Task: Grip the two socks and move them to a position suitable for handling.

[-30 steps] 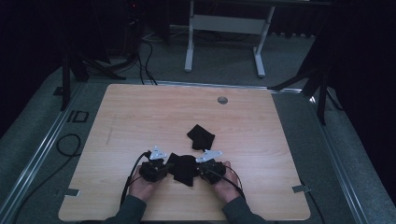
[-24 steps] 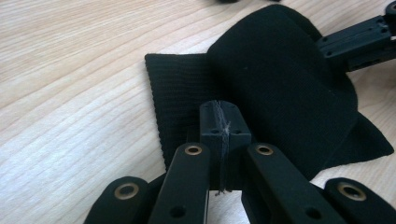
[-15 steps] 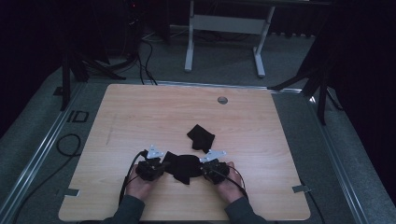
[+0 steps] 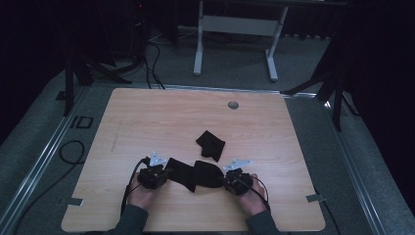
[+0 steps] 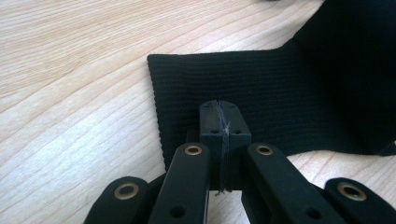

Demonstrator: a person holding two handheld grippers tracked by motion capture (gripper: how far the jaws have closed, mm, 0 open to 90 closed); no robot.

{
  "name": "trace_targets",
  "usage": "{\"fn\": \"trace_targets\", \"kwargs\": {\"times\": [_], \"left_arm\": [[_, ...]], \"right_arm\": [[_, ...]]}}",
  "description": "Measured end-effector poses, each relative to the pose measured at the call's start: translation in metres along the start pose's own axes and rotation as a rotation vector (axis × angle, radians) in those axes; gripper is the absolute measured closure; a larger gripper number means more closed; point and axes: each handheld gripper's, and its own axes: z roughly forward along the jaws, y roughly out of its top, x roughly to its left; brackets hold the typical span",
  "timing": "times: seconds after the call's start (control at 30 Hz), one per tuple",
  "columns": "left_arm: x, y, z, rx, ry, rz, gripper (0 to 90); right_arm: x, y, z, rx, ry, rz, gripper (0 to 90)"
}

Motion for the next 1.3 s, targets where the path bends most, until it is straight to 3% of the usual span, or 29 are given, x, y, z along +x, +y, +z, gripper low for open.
{"fn": "trace_targets", "kwargs": {"times": [0.17, 0.63, 0.87, 1.13, 1.3], "left_arm": [[0.003, -0.002, -0.002, 0.002, 0.005, -0.005, 90.0], [0.011, -0.003, -0.006, 0.016, 0.013, 0.012, 90.0], [0.019, -0.003, -0.01, 0.027, 0.001, -0.003, 89.7], [0.018, -0.003, -0.01, 0.028, 0.013, 0.002, 89.6], [0.014, -0.003, -0.009, 0.027, -0.003, 0.004, 89.5]], "right_arm": [[-0.008, -0.01, -0.01, 0.0, -0.013, 0.035, 89.8], [-0.006, -0.025, -0.024, 0.024, -0.028, 0.021, 89.6], [-0.005, -0.029, -0.027, 0.031, -0.024, 0.01, 89.5], [-0.006, -0.029, -0.027, 0.031, -0.018, 0.01, 89.5], [-0.012, -0.027, -0.028, 0.039, -0.032, 0.01, 89.1]]}}
